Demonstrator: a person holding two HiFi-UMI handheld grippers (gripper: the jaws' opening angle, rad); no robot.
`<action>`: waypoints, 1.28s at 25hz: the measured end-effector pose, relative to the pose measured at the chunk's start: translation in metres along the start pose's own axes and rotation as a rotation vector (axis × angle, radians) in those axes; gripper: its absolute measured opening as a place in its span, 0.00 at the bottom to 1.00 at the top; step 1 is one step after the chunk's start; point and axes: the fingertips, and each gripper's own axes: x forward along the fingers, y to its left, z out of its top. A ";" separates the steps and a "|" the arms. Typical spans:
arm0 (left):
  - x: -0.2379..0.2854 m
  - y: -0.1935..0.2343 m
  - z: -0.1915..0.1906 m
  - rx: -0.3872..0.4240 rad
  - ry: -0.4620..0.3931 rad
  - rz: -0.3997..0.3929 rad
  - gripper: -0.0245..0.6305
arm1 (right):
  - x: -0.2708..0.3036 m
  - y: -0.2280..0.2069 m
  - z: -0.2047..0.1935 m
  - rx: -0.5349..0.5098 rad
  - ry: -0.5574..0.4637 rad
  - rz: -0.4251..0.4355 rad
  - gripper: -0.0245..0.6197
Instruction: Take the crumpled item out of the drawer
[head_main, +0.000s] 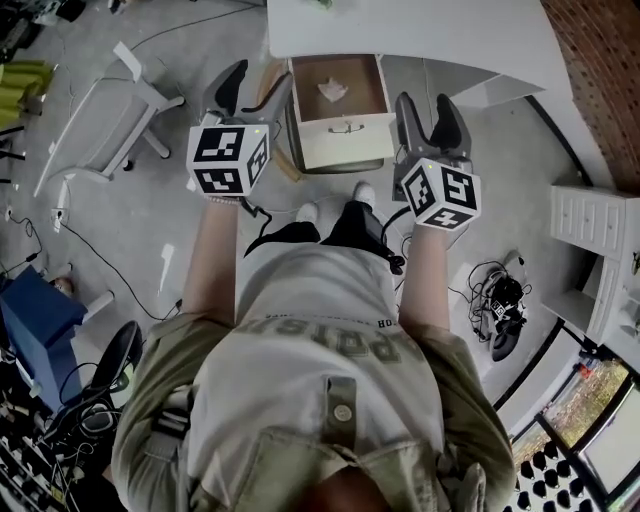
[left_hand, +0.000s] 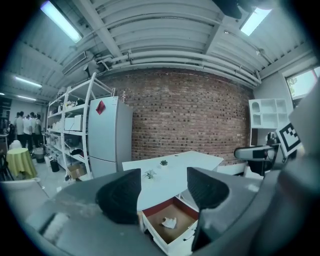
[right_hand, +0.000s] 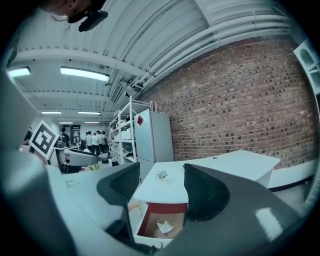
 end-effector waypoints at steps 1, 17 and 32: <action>0.003 0.001 -0.003 -0.006 0.008 0.007 0.50 | 0.004 -0.003 -0.002 0.001 0.007 0.006 0.46; 0.052 -0.025 -0.021 -0.125 0.055 0.271 0.50 | 0.088 -0.068 -0.010 -0.068 0.119 0.288 0.46; 0.058 -0.058 -0.045 -0.188 0.108 0.404 0.50 | 0.144 -0.040 -0.067 -0.250 0.275 0.611 0.46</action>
